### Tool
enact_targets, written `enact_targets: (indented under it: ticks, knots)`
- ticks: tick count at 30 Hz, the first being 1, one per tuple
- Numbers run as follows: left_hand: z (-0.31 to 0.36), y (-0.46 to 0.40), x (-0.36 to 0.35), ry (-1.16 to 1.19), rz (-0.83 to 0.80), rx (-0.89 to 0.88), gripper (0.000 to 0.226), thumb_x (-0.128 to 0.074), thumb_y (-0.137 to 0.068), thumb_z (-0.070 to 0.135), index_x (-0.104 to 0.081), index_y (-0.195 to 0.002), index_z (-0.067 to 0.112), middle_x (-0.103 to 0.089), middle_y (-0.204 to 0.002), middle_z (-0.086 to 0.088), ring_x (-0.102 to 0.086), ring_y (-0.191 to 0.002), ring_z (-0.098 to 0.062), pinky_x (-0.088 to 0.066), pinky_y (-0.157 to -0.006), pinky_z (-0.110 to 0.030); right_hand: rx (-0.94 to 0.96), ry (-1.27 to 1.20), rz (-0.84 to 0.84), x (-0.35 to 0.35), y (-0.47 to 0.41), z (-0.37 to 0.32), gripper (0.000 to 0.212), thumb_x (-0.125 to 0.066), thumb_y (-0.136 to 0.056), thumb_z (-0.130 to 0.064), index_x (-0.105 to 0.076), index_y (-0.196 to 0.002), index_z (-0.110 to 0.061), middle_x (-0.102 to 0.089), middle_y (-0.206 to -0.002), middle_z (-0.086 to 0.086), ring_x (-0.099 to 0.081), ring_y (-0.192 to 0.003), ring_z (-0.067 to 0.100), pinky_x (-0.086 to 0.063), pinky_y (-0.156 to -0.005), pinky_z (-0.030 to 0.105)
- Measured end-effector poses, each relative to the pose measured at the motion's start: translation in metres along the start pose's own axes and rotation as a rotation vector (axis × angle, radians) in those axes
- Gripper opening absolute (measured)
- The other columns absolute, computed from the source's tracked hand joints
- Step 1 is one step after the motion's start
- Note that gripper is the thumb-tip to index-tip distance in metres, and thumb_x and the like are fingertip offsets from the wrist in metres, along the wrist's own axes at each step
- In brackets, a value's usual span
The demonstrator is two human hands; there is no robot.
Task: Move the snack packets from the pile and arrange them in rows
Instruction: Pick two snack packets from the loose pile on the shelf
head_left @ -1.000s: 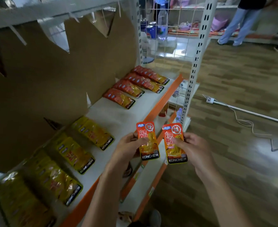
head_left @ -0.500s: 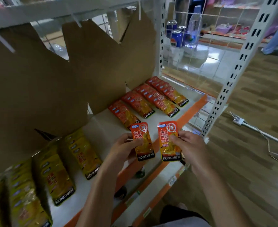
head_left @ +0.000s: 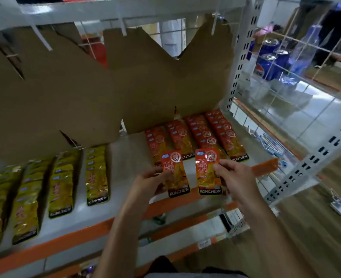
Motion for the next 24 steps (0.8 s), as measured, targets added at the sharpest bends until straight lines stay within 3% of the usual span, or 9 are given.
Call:
enact_targets:
  ticks: [3,7,9,12,16,20,24]
  knots:
    - [-0.004,-0.002,0.006,0.078,0.085,0.047,0.009,-0.076,-0.083,0.011,-0.071,-0.090,0.012,-0.073,-0.074,-0.005,-0.065,-0.074,-0.020,-0.058,-0.061,-0.026,-0.014,0.054,-0.025,-0.004,-0.016,0.006,0.008,-0.069,-0.091,-0.025,-0.070,-0.085,-0.030,-0.074,-0.094,-0.003,-0.072,-0.089,0.018,-0.060,-0.082,0.046]
    - [0.000,-0.007,0.018,0.093,0.143,0.036,0.002,-0.068,-0.091,0.009,-0.067,-0.091,0.011,-0.065,-0.080,-0.010,-0.058,-0.070,-0.020,-0.055,-0.050,-0.022,0.018,0.131,-0.061,-0.015,-0.035,-0.003,0.008,-0.066,-0.094,-0.024,-0.068,-0.101,-0.022,-0.068,-0.093,-0.009,-0.066,-0.089,0.010,-0.056,-0.081,0.033]
    - [0.002,-0.011,0.027,0.081,0.149,0.011,0.003,-0.068,-0.091,0.010,-0.067,-0.094,0.011,-0.063,-0.089,-0.015,-0.059,-0.075,-0.022,-0.057,-0.052,-0.022,0.058,0.200,-0.052,-0.020,-0.044,-0.005,0.017,-0.067,-0.093,-0.022,-0.068,-0.110,-0.018,-0.065,-0.091,-0.011,-0.064,-0.089,0.009,-0.055,-0.081,0.031]
    - [0.005,-0.020,0.035,0.077,0.155,-0.015,0.007,-0.069,-0.091,0.010,-0.068,-0.098,0.008,-0.063,-0.091,-0.015,-0.061,-0.076,-0.022,-0.057,-0.055,-0.023,0.065,0.308,-0.044,-0.027,-0.056,-0.004,0.025,-0.067,-0.093,-0.026,-0.069,-0.115,-0.014,-0.066,-0.100,-0.003,-0.065,-0.097,0.017,-0.056,-0.087,0.039]
    - [0.010,-0.033,0.042,0.031,0.152,-0.048,0.007,-0.071,-0.089,0.009,-0.070,-0.096,0.009,-0.068,-0.090,-0.012,-0.064,-0.076,-0.022,-0.059,-0.068,-0.030,0.094,0.420,-0.013,-0.035,-0.071,-0.008,0.027,-0.063,-0.096,-0.025,-0.067,-0.120,-0.014,-0.065,-0.103,0.001,-0.059,-0.091,0.016,-0.045,-0.071,0.023]
    - [0.017,-0.046,0.049,0.008,0.139,-0.056,0.015,-0.073,-0.087,0.011,-0.071,-0.102,0.007,-0.070,-0.088,-0.010,-0.064,-0.075,-0.021,-0.058,-0.065,-0.027,0.118,0.468,-0.011,-0.048,-0.078,-0.013,0.028,-0.060,-0.097,-0.024,-0.066,-0.123,-0.014,-0.067,-0.115,0.007,-0.056,-0.090,0.015,-0.043,-0.068,0.020]
    - [0.019,-0.056,0.051,-0.020,0.120,-0.065,0.018,-0.075,-0.087,0.013,-0.072,-0.104,0.009,-0.072,-0.082,-0.006,-0.063,-0.074,-0.020,-0.055,-0.073,-0.034,0.136,0.516,-0.009,-0.056,-0.078,-0.019,0.030,-0.058,-0.098,-0.023,-0.066,-0.125,-0.014,-0.066,-0.121,0.008,-0.058,-0.101,0.021,-0.042,-0.080,0.027]
Point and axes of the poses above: each hand's wrist, its own y-axis away from the middle knuckle, its own x-axis out of the back of the hand, z = x × y, the point moved 7 cm from there along -y, towards the middle knuckle
